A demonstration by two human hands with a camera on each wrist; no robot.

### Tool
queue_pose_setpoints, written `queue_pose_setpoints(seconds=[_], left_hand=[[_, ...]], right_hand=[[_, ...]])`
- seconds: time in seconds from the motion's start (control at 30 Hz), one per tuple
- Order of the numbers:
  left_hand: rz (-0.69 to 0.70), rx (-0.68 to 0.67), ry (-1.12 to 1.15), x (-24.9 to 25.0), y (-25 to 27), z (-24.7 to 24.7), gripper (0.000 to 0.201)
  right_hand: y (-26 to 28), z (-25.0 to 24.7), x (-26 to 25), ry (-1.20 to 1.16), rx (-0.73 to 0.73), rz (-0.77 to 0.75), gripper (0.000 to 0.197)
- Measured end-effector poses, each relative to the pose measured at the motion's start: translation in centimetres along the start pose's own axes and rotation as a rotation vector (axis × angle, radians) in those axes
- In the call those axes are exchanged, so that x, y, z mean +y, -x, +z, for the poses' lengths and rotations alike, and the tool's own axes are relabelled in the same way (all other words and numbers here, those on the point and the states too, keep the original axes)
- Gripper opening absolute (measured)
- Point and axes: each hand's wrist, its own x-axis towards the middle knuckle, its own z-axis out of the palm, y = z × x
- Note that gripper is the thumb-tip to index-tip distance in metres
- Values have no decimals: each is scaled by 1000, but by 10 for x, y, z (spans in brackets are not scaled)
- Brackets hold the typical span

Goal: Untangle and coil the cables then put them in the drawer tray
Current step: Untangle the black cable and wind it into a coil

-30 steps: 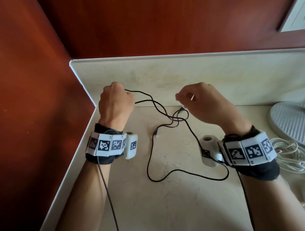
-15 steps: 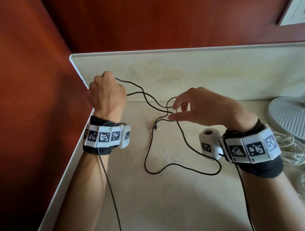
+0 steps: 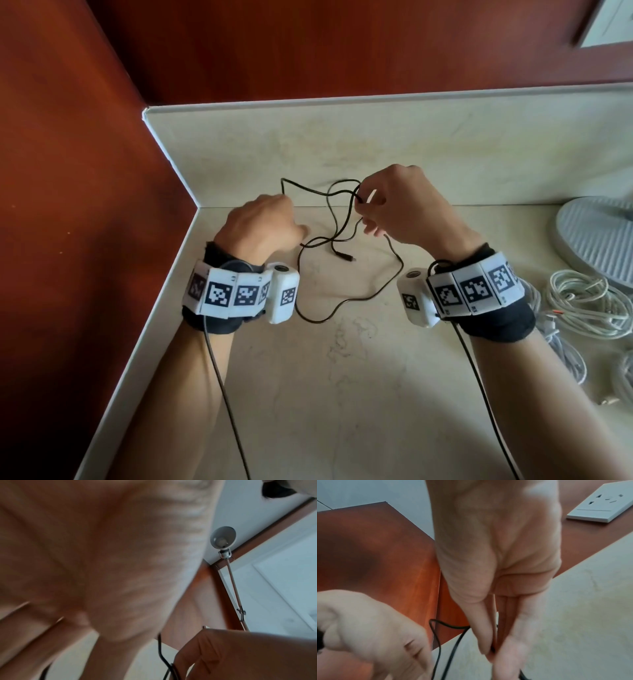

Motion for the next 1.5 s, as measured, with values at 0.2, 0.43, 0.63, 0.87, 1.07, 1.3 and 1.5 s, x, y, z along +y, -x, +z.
queue_pose_setpoints(seconds=[0.2, 0.43, 0.63, 0.87, 1.07, 1.3, 1.5], left_hand=[[260, 500, 155, 10, 4, -8, 83], [152, 238, 451, -1, -6, -9, 29], [154, 118, 404, 3, -10, 1, 35], [152, -158, 288, 8, -8, 11, 42], [318, -249, 675, 16, -4, 3, 31], [234, -313, 528, 9, -13, 17, 32], [231, -378, 376, 11, -25, 29, 12]], right_hand=[[-2, 7, 2, 84, -48, -23, 29], [-4, 7, 5, 91, -51, 55, 33], [-2, 3, 10, 174, -123, 68, 31], [3, 9, -9, 44, -25, -216, 65], [2, 15, -19, -221, 30, -308, 20], [-1, 15, -3, 105, -97, 73, 30], [1, 34, 8, 356, -429, 227, 30]])
